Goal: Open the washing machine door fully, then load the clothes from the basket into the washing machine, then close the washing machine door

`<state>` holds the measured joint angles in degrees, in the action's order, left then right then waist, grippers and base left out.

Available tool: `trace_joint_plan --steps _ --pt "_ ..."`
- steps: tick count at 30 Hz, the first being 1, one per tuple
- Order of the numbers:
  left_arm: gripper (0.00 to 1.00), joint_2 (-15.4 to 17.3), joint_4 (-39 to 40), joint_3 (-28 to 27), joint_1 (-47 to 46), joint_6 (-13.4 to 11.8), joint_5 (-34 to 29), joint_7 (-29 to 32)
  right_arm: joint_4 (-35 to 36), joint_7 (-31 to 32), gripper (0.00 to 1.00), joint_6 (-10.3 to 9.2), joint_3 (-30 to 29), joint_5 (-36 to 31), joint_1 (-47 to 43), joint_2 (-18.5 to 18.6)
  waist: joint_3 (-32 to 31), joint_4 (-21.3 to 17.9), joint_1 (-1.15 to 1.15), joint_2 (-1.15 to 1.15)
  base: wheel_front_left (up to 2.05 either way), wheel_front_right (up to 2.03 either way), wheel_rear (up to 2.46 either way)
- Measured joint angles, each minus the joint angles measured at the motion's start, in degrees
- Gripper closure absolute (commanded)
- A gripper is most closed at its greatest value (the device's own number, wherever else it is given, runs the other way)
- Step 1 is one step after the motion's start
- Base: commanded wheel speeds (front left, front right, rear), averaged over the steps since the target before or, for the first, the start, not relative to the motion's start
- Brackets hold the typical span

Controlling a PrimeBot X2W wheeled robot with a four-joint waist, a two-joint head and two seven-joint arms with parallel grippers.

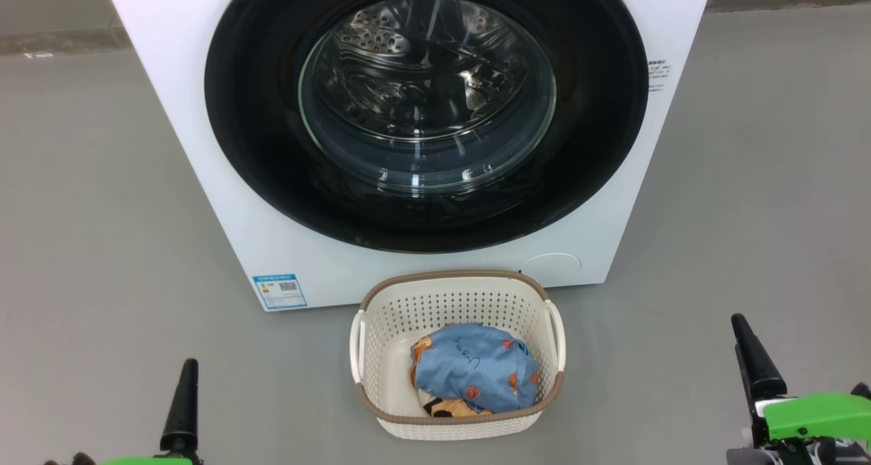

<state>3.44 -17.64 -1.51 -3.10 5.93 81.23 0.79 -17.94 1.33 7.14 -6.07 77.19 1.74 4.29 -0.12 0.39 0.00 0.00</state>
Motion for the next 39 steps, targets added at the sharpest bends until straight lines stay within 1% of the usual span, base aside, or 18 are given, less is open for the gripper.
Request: trace_joint_plan --steps 1,3,4,8,18,26,39 --pt "0.0 0.0 0.0 0.0 0.0 0.0 0.0 0.0 0.0 0.0 0.0 0.0 0.0 0.0 0.0 0.0 0.0 0.0 0.0 0.0 0.0 0.0 0.0" --pt "0.0 0.36 0.12 0.1 0.0 -0.55 -2.25 -0.37 0.0 -0.52 0.0 0.0 -0.01 -2.82 0.42 0.12 0.01 0.05 0.0 0.0 0.0 0.0 0.0" --pt "0.0 0.54 0.49 0.1 0.0 -0.87 -4.28 -0.8 0.0 -0.97 0.0 0.0 -0.04 -5.53 0.47 0.11 0.02 0.1 0.0 0.0 0.0 0.0 0.0" --pt "0.0 0.65 0.88 0.23 -0.01 -1.04 -8.44 -1.38 0.09 -1.24 0.0 0.0 -0.09 -10.66 0.47 0.09 -0.01 0.2 0.0 0.0 0.0 0.0 0.0" --pt "0.0 1.99 1.72 2.09 0.0 -2.67 -19.89 -3.01 0.74 -1.51 0.0 0.0 0.47 -21.13 0.47 0.19 -0.13 0.25 0.0 0.0 0.0 0.0 0.0" --pt "0.0 2.94 1.83 4.14 0.01 -3.32 -27.25 -4.36 1.29 -1.76 0.0 0.0 0.89 -26.81 0.37 0.29 -0.4 0.38 0.0 0.0 0.0 0.0 0.0" --pt "0.0 3.68 0.79 7.01 0.02 -3.55 -36.07 -6.41 2.53 -2.02 0.0 0.01 1.92 -36.04 -0.14 0.34 -0.32 0.71 0.0 0.0 0.0 0.0 0.0"
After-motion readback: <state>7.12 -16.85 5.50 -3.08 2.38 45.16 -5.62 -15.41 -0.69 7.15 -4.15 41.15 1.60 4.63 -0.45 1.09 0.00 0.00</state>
